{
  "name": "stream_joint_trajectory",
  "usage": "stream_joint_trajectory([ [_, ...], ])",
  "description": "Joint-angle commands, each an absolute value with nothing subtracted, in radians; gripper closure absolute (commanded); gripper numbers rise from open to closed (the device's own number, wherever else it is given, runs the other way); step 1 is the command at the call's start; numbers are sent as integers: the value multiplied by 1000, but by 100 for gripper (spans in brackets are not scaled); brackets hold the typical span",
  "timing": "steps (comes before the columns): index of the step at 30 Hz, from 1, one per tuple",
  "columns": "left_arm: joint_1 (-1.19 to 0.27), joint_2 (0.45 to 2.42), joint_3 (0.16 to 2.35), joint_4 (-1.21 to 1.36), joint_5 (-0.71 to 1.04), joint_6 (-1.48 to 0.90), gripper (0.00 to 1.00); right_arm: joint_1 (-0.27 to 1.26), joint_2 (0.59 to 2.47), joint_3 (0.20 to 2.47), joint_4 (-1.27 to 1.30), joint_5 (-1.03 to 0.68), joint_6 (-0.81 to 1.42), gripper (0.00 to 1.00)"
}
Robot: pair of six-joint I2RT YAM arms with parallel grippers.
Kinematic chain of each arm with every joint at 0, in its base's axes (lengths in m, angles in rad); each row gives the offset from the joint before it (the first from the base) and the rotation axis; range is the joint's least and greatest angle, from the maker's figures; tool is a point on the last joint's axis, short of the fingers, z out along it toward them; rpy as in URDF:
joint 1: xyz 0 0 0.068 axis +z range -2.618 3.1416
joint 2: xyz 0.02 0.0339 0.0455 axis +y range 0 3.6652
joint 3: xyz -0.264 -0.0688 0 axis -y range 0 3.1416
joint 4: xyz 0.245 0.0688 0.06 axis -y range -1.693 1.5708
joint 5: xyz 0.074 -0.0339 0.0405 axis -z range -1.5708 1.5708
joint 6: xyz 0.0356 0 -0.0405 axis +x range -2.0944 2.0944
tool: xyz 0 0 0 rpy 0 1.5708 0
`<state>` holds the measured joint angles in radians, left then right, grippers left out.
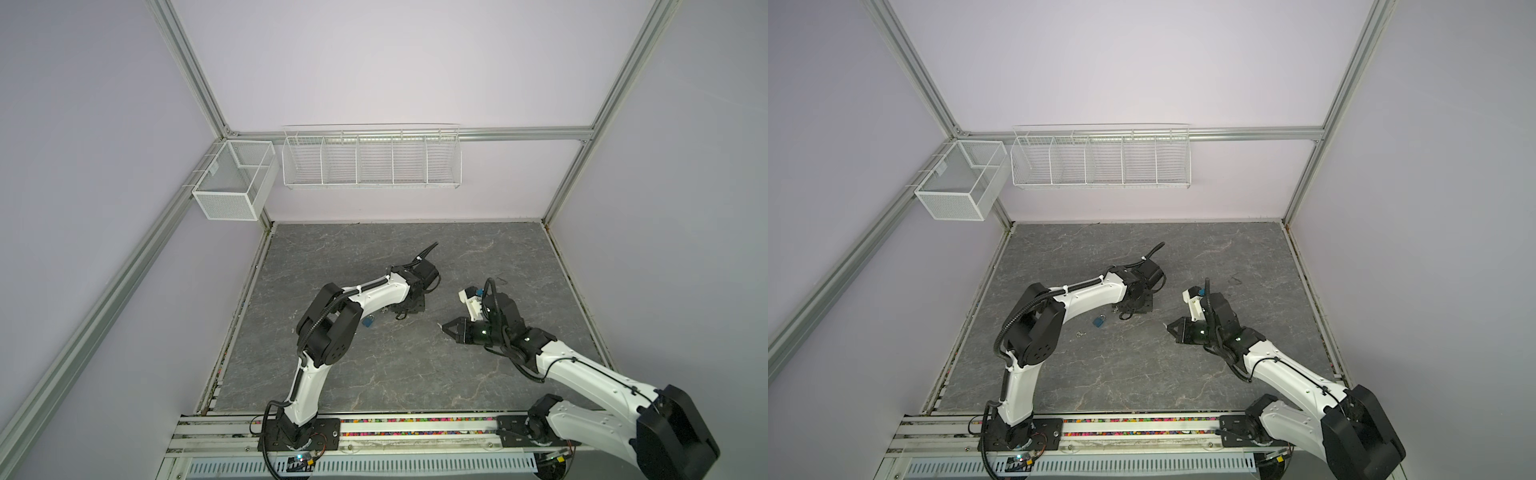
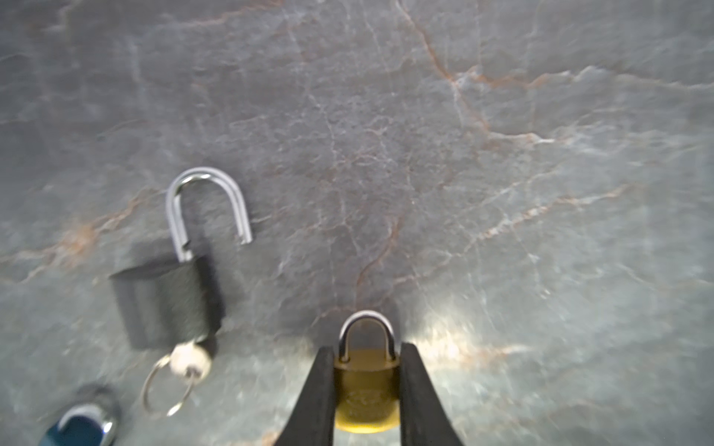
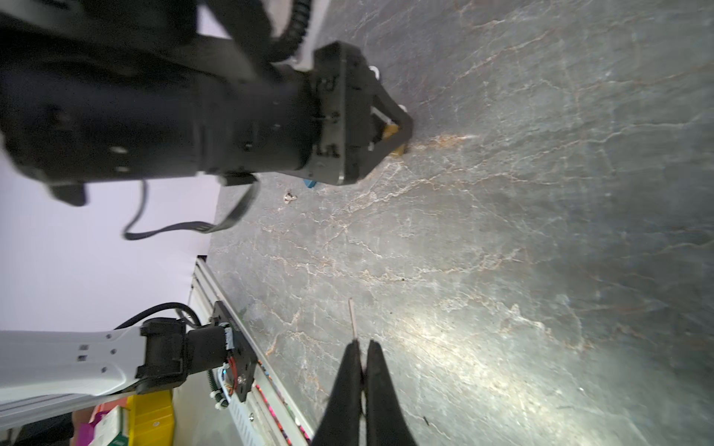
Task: Unlock with the key
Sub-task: 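Close the left gripper on the brass padlock and lift it toward the right gripper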
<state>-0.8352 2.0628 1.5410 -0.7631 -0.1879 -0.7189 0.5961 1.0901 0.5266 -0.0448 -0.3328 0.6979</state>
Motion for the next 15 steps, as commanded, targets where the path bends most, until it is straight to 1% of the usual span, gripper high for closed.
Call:
stream_joint_trajectory([
  [1, -836, 1913, 1498, -700, -155, -826, 100, 655, 1065, 575, -128, -184, 671, 94],
  [5, -837, 1766, 1378, -537, -83, -985, 100, 761, 1052, 588, -71, -23, 728, 94],
  [8, -838, 1669, 1270, -394, -31, -1130, 100, 801, 1061, 594, -11, 51, 774, 94],
  [11, -841, 1591, 1179, -299, -24, -1257, 100, 820, 1070, 579, 111, 68, 780, 94],
  [15, -845, 1521, 1090, -214, -14, -1373, 100, 857, 1106, 636, 128, 107, 726, 94],
])
